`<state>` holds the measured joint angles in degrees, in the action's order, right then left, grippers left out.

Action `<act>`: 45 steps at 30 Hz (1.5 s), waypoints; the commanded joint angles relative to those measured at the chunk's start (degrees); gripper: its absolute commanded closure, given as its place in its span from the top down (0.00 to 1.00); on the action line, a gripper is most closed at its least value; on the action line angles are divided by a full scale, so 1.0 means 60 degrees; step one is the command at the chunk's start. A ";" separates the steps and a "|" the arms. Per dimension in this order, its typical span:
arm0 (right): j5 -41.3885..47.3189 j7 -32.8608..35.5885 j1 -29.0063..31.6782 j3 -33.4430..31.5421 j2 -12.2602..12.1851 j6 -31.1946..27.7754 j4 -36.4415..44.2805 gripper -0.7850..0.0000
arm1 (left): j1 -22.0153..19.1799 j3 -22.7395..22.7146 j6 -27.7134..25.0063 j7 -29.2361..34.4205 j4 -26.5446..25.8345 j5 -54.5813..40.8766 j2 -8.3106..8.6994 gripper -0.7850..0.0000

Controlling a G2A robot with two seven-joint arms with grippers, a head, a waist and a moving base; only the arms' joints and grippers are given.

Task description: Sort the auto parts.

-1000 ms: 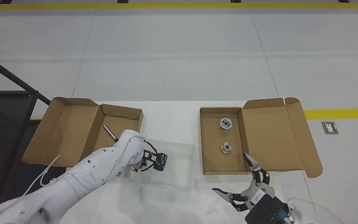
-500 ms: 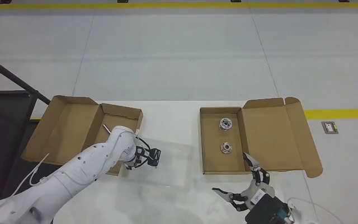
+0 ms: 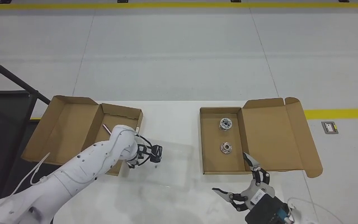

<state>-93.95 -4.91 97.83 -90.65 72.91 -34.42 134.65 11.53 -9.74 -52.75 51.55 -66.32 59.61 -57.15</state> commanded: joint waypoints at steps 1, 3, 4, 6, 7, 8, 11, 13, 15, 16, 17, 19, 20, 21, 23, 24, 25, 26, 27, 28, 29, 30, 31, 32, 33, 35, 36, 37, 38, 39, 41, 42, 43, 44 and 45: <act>0.0000 0.0000 0.0000 0.0000 0.0000 0.0000 0.0000 1.00 | 0.0047 0.0000 0.0024 0.0022 0.0003 0.0132 -0.0005 0.30; 0.0000 0.0000 0.0000 0.0000 0.0000 0.0000 0.0000 1.00 | 0.0048 0.0000 0.0049 0.0047 0.0032 0.0144 -0.0015 0.29; 0.0000 0.0000 0.0000 0.0000 0.0000 0.0000 0.0000 1.00 | 0.0042 0.0000 0.0133 0.0130 0.0052 0.0167 -0.0024 0.30; 0.0000 0.0000 0.0000 0.0000 0.0000 0.0000 0.0000 1.00 | 0.0053 0.0000 0.0236 0.0234 0.0057 0.0125 -0.0053 0.30; 0.0000 0.0000 0.0000 0.0000 0.0000 0.0000 0.0000 1.00 | 0.0051 0.0000 0.0255 0.0253 0.0062 0.0118 -0.0067 0.30; 0.0000 0.0000 0.0000 0.0000 0.0000 0.0000 0.0000 1.00 | 0.0040 0.0000 0.0277 0.0274 0.0073 0.0101 -0.0080 0.29; 0.0000 0.0000 0.0000 0.0000 0.0000 0.0000 0.0000 1.00 | -0.0008 0.0000 0.0370 0.0367 0.0055 0.0002 -0.0121 0.29; 0.0000 0.0000 0.0000 0.0000 0.0000 0.0000 0.0000 1.00 | 0.0007 0.0000 0.0396 0.0393 0.0106 -0.0021 -0.0140 0.29; 0.0000 0.0000 0.0000 0.0000 0.0000 0.0000 0.0000 1.00 | 0.0034 0.0000 0.0403 0.0401 0.0197 -0.0035 -0.0169 0.30; 0.0000 0.0000 0.0000 0.0000 0.0000 0.0000 0.0000 1.00 | 0.0031 0.0000 0.0421 0.0419 0.0251 -0.0050 -0.0188 0.31; 0.0000 0.0000 0.0000 0.0000 0.0000 0.0000 0.0000 1.00 | 0.0026 0.0000 0.0409 0.0407 0.0282 -0.0135 -0.0212 0.32; 0.0000 0.0000 0.0000 0.0000 0.0000 0.0000 0.0000 1.00 | 0.0007 0.0000 0.0393 0.0390 0.0361 -0.0192 -0.0262 0.35; 0.0000 0.0000 0.0000 0.0000 0.0000 0.0000 0.0000 1.00 | 0.0009 0.0000 0.0393 0.0391 0.0389 -0.0211 -0.0291 0.37; 0.0000 0.0000 0.0000 0.0000 0.0000 0.0000 0.0000 1.00 | 0.0005 0.0000 0.0364 0.0361 0.0414 -0.0244 -0.0320 0.37; 0.0000 0.0000 0.0000 0.0000 0.0000 0.0000 0.0000 1.00 | 0.0003 0.0000 0.0300 0.0298 0.0485 -0.0232 -0.0373 0.37; 0.0000 0.0000 0.0000 0.0000 0.0000 0.0000 0.0000 1.00 | 0.0012 0.0000 0.0223 0.0222 0.0516 -0.0199 -0.0399 0.36; 0.0000 0.0000 0.0000 0.0000 0.0000 0.0000 0.0000 1.00 | 0.0014 0.0000 0.0165 0.0163 0.0578 -0.0160 -0.0423 0.35; 0.0000 0.0000 0.0000 0.0000 0.0000 0.0000 0.0000 1.00 | 0.0020 0.0000 0.0125 0.0123 0.0631 -0.0092 -0.0448 0.34; 0.0000 0.0000 0.0000 0.0000 0.0000 0.0000 0.0000 1.00 | 0.0052 0.0000 -0.0034 -0.0036 0.0638 -0.0063 -0.0474 0.33; 0.0000 0.0000 0.0000 0.0000 0.0000 0.0000 0.0000 1.00 | 0.0043 0.0000 -0.0161 -0.0162 0.0724 0.0007 -0.0490 0.32; 0.0000 0.0000 0.0000 0.0000 0.0000 0.0000 0.0000 1.00 | 0.0025 0.0000 -0.0183 -0.0184 0.0796 0.0108 -0.0510 0.31; 0.0000 0.0000 0.0000 0.0000 0.0000 0.0000 0.0000 1.00 | 0.0031 0.0000 -0.0209 -0.0211 0.0844 0.0168 -0.0530 0.29; 0.0000 0.0000 0.0000 0.0000 0.0000 0.0000 0.0000 1.00 | 0.0045 0.0000 -0.0289 -0.0290 0.0894 0.0221 -0.0547 0.30; 0.0000 0.0000 0.0000 0.0000 0.0000 0.0000 0.0000 1.00 | 0.0042 0.0000 -0.0342 -0.0343 0.0964 0.0282 -0.0561 0.30; 0.0000 0.0000 0.0000 0.0000 0.0000 0.0000 0.0000 1.00 | 0.0050 0.0000 -0.0417 -0.0418 0.1029 0.0305 -0.0576 0.30; 0.0000 0.0000 0.0000 0.0000 0.0000 0.0000 0.0000 1.00 | 0.0080 0.0000 -0.0545 -0.0546 0.1151 0.0496 -0.0611 0.30; 0.0000 0.0000 0.0000 0.0000 0.0000 0.0000 0.0000 1.00 | 0.0094 0.0000 -0.0619 -0.0620 0.1202 0.0574 -0.0631 0.29; 0.0000 0.0000 0.0000 0.0000 0.0000 0.0000 0.0000 1.00 | 0.0102 0.0000 -0.0689 -0.0690 0.1265 0.0646 -0.0652 0.30; 0.0000 0.0000 0.0000 0.0000 0.0000 0.0000 0.0000 1.00 | 0.0096 0.0000 -0.0743 -0.0744 0.1324 0.0689 -0.0674 0.30; 0.0000 0.0000 0.0000 0.0000 0.0000 0.0000 0.0000 1.00 | 0.0087 0.0000 -0.0780 -0.0782 0.1374 0.0723 -0.0697 0.31; 0.0000 0.0000 0.0000 0.0000 0.0000 0.0000 0.0000 1.00 | 0.0086 0.0000 -0.0863 -0.0864 0.1474 0.0827 -0.0736 0.30; 0.0000 0.0000 0.0000 0.0000 0.0000 0.0000 0.0000 1.00 | 0.0074 0.0000 -0.0875 -0.0876 0.1522 0.0873 -0.0752 0.30; 0.0000 0.0000 0.0000 0.0000 0.0000 0.0000 0.0000 1.00 | 0.0065 0.0000 -0.0875 -0.0876 0.1550 0.0885 -0.0766 0.30; 0.0000 0.0000 0.0000 0.0000 0.0000 0.0000 0.0000 1.00 | 0.0050 0.0000 -0.0875 -0.0876 0.1578 0.0868 -0.0774 0.30; 0.0000 0.0000 0.0000 0.0000 0.0000 0.0000 0.0000 1.00 | 0.0027 0.0000 -0.0875 -0.0877 0.1577 0.0850 -0.0778 0.30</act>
<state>-93.95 -4.91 97.83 -90.65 72.91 -34.42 134.65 11.83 -9.74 -58.02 46.27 -56.88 64.87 -61.80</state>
